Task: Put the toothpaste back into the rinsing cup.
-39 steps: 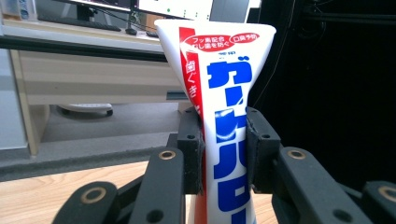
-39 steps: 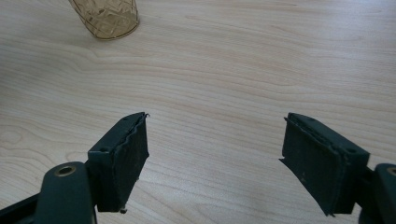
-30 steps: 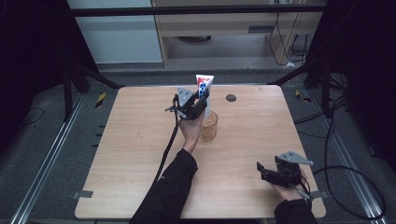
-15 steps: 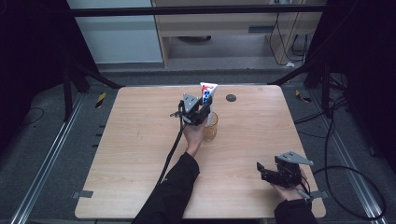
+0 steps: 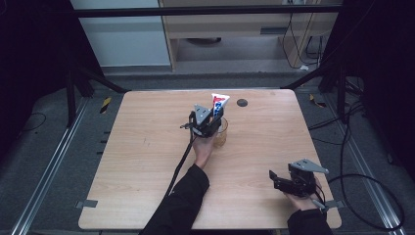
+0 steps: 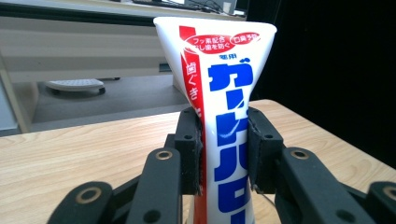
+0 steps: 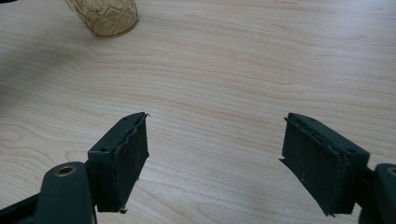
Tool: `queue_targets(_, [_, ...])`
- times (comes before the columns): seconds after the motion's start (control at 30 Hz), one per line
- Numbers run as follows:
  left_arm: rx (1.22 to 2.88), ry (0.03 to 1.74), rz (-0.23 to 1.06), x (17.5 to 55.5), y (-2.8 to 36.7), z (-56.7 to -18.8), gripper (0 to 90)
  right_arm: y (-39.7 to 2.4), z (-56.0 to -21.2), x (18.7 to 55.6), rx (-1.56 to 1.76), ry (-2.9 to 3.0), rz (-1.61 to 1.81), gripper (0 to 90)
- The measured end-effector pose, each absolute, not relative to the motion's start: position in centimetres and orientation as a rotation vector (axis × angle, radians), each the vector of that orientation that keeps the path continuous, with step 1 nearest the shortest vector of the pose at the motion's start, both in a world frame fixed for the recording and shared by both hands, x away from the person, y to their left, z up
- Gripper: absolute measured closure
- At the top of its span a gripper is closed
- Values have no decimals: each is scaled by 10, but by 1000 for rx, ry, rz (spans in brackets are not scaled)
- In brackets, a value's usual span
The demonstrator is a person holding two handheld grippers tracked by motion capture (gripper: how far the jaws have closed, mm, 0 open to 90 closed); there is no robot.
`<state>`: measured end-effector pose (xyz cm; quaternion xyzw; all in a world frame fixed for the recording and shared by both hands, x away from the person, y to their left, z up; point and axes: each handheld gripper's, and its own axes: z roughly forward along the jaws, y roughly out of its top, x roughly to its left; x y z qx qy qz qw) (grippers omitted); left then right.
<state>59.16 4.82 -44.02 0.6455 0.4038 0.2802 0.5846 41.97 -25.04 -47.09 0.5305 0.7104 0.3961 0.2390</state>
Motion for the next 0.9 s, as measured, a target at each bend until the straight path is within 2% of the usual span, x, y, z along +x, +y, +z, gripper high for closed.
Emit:
queue_targets(0.67, [1633,932,618,589,48,-459,648,-250,-470,420,1459,1944,1085,221])
queue_targets(0.8, [1612,932,604,587,51,-460,605,-250,-470,420,1454,1943,1082,220])
queue_targets(0.9, [1587,914,615,582,53,-456,509,-250,-470,420,1455,1942,1082,220])
